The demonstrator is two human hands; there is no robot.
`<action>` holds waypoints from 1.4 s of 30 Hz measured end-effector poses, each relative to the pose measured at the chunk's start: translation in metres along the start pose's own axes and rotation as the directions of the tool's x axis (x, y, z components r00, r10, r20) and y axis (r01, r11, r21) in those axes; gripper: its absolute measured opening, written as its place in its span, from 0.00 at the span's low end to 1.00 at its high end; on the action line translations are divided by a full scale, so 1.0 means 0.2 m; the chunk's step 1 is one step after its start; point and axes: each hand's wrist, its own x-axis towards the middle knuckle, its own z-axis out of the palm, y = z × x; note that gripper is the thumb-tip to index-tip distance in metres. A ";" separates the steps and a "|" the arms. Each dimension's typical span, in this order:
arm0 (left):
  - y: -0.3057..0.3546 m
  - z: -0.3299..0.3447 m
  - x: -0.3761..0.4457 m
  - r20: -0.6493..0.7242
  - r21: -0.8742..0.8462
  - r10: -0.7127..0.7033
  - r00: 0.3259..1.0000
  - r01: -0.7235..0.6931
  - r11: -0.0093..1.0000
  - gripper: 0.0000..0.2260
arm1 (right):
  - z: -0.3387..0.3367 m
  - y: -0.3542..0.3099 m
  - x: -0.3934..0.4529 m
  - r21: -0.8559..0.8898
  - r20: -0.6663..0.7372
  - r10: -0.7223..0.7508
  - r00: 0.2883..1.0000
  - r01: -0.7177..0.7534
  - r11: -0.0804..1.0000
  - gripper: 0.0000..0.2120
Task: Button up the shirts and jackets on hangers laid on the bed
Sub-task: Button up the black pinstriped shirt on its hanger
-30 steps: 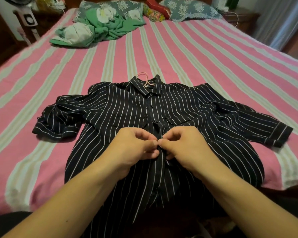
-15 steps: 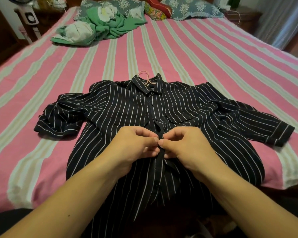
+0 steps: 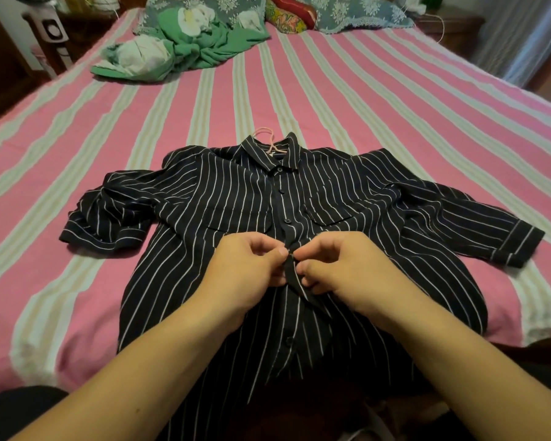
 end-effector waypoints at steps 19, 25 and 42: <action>-0.03 -0.02 -0.01 0.016 0.158 0.196 0.980 -0.196 0.968 0.14 | -0.05 0.11 0.08 -0.641 0.235 -0.634 0.736 0.608 0.468 0.04; -0.01 -0.03 -0.02 0.060 0.175 0.261 0.963 -0.268 0.947 0.13 | -0.05 0.11 0.09 -0.507 0.057 -0.498 0.865 0.455 0.732 0.03; -0.08 -0.13 -0.44 0.213 0.732 0.247 0.945 -0.322 0.601 0.02 | -0.08 0.12 -0.38 -0.700 -0.076 -0.308 0.948 0.169 0.694 0.16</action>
